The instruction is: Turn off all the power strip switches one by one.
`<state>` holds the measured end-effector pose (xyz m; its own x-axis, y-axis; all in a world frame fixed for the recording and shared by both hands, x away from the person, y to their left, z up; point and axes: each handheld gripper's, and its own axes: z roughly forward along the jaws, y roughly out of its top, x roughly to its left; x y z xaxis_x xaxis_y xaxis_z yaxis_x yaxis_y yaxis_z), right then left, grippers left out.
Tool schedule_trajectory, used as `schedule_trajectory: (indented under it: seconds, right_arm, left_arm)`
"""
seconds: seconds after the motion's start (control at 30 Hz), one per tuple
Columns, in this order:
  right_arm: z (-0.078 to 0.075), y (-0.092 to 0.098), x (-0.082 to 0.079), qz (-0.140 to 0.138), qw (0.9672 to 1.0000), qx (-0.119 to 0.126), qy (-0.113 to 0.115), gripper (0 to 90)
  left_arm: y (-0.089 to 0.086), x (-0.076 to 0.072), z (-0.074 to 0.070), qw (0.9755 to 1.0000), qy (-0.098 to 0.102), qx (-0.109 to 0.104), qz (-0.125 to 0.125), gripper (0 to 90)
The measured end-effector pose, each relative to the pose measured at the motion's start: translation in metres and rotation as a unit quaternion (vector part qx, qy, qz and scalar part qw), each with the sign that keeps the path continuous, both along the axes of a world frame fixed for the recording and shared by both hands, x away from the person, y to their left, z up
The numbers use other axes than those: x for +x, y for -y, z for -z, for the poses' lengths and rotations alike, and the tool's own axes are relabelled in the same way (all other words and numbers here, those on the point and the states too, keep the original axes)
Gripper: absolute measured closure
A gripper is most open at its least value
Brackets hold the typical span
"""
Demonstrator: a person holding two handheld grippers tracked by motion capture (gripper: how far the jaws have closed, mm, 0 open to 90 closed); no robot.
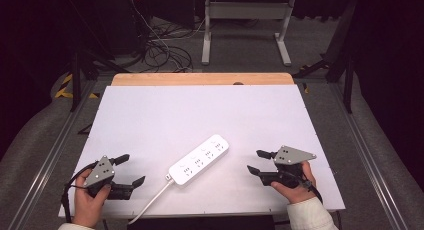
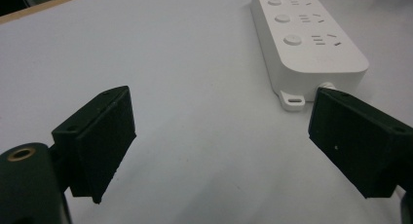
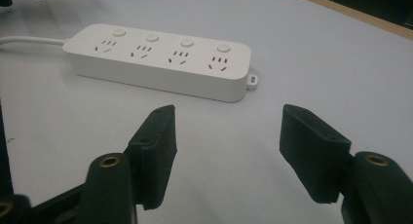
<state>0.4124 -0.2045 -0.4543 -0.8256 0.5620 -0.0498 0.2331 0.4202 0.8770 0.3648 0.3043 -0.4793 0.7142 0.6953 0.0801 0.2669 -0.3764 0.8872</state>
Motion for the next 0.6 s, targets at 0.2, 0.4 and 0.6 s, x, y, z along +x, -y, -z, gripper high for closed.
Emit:
schedule_trajectory:
  seconds: [0.2, 0.4, 0.6]
  right_arm:
    - [0.0009, -0.0003, 0.0006, 0.000, 1.0000, -0.003, -0.002, 39.3]
    - [0.0014, -0.0010, 0.0007, -0.001, 1.0000, -0.003, -0.001, 39.3]
    - [0.0016, -0.0011, 0.0007, -0.001, 1.0000, -0.003, -0.001, 39.3]
  left_arm:
    - [0.0061, -0.0039, -0.0040, 1.0000, 0.006, 0.004, 0.000, 9.0]
    - [0.0036, -0.0039, -0.0048, 0.9999, -0.005, -0.012, 0.008, 7.4]
    - [0.0020, -0.0029, -0.0031, 0.9997, -0.015, -0.019, 0.002, 7.2]
